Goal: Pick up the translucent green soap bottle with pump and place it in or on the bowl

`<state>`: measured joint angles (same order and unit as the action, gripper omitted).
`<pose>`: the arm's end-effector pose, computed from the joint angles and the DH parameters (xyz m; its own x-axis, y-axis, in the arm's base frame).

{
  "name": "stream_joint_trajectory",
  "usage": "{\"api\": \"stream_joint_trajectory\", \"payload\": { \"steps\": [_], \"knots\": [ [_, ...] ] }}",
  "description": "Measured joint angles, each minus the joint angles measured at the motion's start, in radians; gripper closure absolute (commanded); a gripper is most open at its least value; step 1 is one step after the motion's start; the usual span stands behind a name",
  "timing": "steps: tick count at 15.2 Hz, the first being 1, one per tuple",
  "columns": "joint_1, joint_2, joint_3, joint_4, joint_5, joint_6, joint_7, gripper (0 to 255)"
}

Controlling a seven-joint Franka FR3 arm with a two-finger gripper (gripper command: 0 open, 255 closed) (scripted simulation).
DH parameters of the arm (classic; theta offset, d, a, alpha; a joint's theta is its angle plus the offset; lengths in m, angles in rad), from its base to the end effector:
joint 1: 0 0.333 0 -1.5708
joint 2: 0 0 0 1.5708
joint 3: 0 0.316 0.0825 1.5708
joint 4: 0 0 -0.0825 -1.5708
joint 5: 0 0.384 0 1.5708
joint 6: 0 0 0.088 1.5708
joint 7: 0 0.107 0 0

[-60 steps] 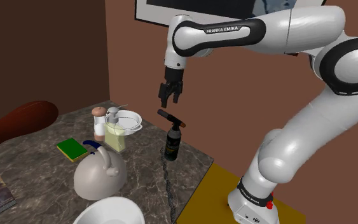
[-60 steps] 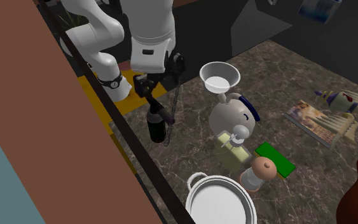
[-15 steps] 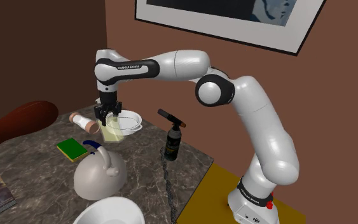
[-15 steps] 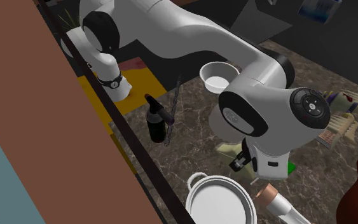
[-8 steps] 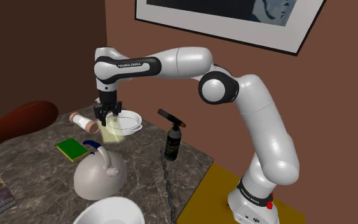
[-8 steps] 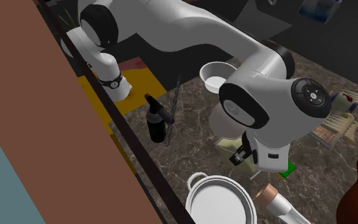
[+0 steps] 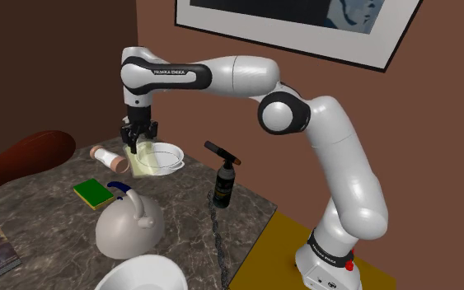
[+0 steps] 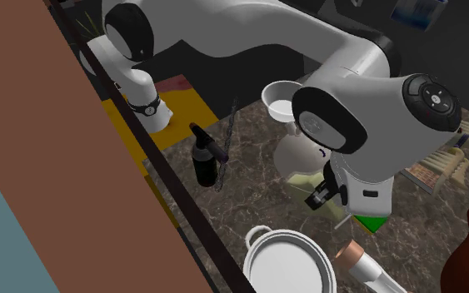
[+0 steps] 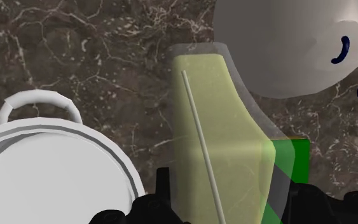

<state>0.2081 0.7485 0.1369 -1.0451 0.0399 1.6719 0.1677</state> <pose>0.7077 0.2241 0.3908 0.9798 0.1459 -0.1370 0.1312 -0.9852 -0.1103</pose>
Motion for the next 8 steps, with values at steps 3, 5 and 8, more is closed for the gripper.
{"api": "stream_joint_trajectory", "payload": {
  "steps": [3, 5, 8],
  "knots": [
    [0.001, -0.004, 0.001, 0.032, 0.000, -0.036, 0.004, 255],
    [0.003, -0.005, 0.001, 0.058, 0.000, -0.063, 0.007, 255],
    [0.005, -0.003, 0.002, 0.099, 0.000, -0.101, 0.011, 255]
  ]
}}
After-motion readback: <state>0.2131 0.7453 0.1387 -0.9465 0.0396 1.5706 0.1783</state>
